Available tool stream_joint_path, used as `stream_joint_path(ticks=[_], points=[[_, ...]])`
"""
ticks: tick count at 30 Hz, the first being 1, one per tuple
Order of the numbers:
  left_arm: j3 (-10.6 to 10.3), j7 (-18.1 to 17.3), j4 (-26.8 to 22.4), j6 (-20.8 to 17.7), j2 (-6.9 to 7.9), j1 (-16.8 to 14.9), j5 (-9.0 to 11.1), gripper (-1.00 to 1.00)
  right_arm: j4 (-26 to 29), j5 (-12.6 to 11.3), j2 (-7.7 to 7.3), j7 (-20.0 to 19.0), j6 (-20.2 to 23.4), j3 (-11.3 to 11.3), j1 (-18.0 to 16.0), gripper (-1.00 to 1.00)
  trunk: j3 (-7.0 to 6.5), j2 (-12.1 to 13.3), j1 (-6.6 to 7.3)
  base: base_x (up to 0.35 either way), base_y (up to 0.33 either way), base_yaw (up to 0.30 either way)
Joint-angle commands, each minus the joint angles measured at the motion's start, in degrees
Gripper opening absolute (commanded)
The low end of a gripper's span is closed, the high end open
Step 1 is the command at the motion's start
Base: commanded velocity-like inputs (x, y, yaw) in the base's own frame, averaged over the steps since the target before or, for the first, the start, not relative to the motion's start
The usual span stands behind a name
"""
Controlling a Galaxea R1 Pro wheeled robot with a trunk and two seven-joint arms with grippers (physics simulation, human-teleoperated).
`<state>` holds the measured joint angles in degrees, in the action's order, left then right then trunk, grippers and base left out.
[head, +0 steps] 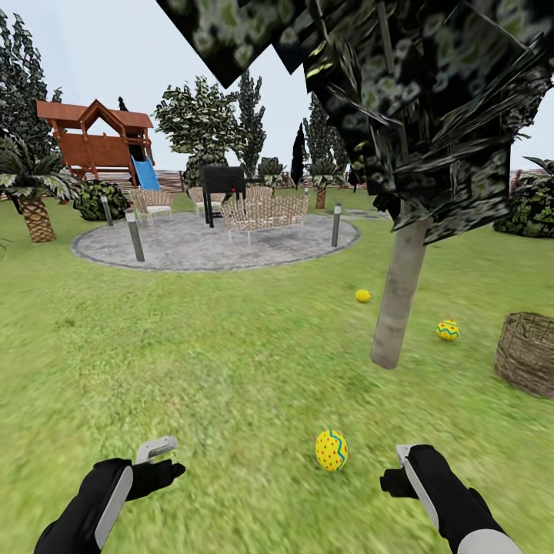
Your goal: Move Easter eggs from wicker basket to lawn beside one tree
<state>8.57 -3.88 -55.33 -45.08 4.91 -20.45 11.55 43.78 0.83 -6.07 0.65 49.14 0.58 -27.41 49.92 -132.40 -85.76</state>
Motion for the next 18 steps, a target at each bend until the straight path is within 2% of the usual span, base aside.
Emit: stream_joint_path(ticks=[1, 5, 12, 18], points=[[0.1, -0.3, 0.1, -0.3, 0.0, 0.0, 0.0, 1.0, 0.1, 0.0, 0.01, 0.1, 0.3, 0.0, 0.0, 1.0, -0.12, 0.4, 0.24, 0.0, 0.0, 0.0], [0.1, -0.2, 0.3, -0.3, -0.01, 0.0, 0.0, 1.0, 0.1, 0.0, 0.0, 0.1, 0.3, 0.1, 0.0, 1.0, -0.84, 2.0, 1.11, -0.01, 0.0, 0.0], [0.2, -0.2, 0.5, -0.2, -0.24, 0.0, 0.0, 1.0, 0.1, 0.0, 0.0, 0.1, 0.3, 0.1, 0.0, 1.0, -2.1, 4.8, 2.65, -0.258, 0.0, 0.0], [0.2, -0.2, 0.5, -0.2, -0.25, 0.0, 0.0, 1.0, 0.1, 0.0, 0.0, 0.1, 0.3, 0.1, 0.0, 1.0, -3.18, 7.2, 3.97, -0.056, 0.0, 0.0]])
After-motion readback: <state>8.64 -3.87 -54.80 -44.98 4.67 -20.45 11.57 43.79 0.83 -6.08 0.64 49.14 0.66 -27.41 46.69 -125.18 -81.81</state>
